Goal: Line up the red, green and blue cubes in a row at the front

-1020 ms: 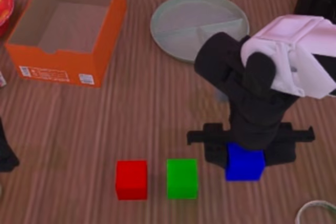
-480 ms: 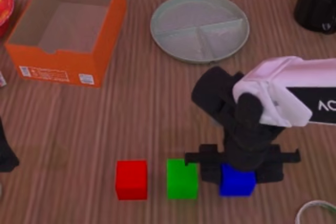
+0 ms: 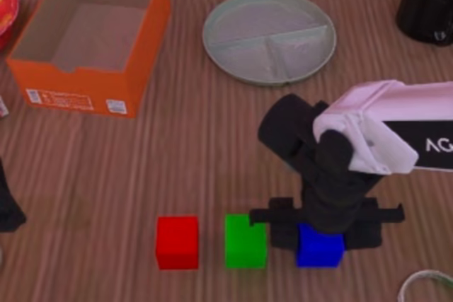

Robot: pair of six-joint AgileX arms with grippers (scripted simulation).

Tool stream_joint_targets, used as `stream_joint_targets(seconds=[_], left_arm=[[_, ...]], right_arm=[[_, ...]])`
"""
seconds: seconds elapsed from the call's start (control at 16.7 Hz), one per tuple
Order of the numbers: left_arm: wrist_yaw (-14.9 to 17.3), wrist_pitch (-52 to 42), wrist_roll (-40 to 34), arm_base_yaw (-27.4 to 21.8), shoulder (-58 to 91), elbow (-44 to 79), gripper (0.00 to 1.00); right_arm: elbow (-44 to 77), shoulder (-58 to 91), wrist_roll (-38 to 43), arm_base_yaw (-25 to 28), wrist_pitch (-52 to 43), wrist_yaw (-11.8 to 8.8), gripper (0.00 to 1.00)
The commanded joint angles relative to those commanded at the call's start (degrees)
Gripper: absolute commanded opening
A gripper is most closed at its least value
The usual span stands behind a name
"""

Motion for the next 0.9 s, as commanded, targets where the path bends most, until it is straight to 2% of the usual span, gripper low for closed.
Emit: stream_joint_targets(seconds=[0.6,0.9], left_arm=[[0.0,0.0,0.0,0.0,0.0,0.0,1.0],[0.0,0.0,0.0,0.0,0.0,0.0,1.0]], right_arm=[[0.0,0.0,0.0,0.0,0.0,0.0,0.98],[0.0,0.0,0.0,0.0,0.0,0.0,1.0]])
